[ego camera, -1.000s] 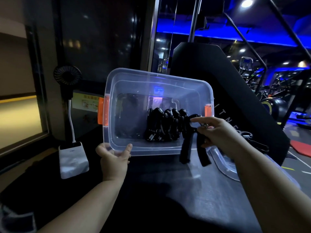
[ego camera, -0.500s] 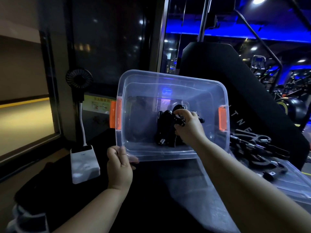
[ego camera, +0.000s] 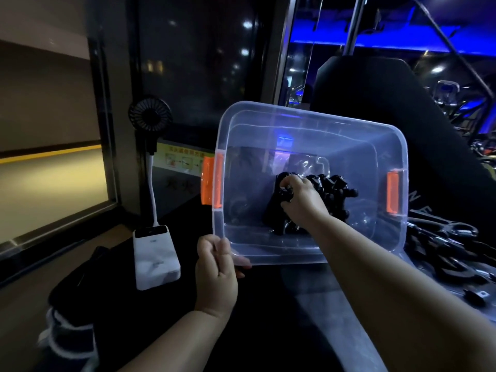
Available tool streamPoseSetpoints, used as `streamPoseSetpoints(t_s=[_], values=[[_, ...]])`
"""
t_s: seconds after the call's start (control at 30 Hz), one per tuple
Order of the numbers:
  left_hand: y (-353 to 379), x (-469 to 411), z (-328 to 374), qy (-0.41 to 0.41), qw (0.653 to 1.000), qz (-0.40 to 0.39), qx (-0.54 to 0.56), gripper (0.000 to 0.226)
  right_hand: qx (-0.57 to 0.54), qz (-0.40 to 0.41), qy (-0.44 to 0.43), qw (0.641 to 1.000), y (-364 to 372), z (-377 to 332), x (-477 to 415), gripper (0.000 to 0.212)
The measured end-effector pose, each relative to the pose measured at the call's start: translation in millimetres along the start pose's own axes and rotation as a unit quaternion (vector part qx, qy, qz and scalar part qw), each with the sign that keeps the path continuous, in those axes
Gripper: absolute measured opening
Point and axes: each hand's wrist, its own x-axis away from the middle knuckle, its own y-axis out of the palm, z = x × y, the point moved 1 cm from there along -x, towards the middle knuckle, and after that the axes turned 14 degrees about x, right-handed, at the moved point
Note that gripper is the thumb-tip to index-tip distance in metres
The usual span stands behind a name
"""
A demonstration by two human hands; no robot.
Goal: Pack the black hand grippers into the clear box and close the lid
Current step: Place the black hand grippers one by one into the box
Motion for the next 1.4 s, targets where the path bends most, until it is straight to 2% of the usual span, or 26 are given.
streamPoseSetpoints(t_s=[0.23, 0.53, 0.7, 0.87, 0.97, 1.23, 1.4], values=[[0.1, -0.3, 0.1, -0.006, 1.0, 0.0, 0.019, 0.036, 0.026, 0.003, 0.006, 1.0, 12.6, -4.4, -9.9, 0.039], [0.3, -0.7, -0.1, -0.008, 1.0, 0.007, 0.023, 0.027, 0.136, 0.021, 0.037, 0.99, 16.1, -7.3, -20.6, 0.036], [0.5, 0.2, 0.5, -0.009, 1.0, 0.009, 0.023, 0.03, 0.208, 0.028, 0.016, 0.978, 20.8, -7.2, -19.1, 0.061], [0.6, 1.1, 2.2, -0.009, 1.0, 0.004, 0.017, 0.036, 0.271, 0.077, -0.004, 0.96, 25.4, -7.0, -20.5, 0.063], [0.7, 0.6, 3.1, -0.006, 1.0, -0.003, 0.015, 0.03, 0.296, 0.084, -0.004, 0.951, 27.3, -8.1, -22.5, 0.061], [1.0, -0.4, 2.1, 0.014, 1.0, -0.014, 0.004, 0.027, 0.253, 0.062, -0.004, 0.965, 22.0, 0.9, -18.9, 0.063], [1.7, 0.3, 1.5, 0.02, 1.0, -0.009, -0.007, 0.024, 0.204, 0.094, -0.024, 0.974, 8.7, 17.8, -8.2, 0.064]])
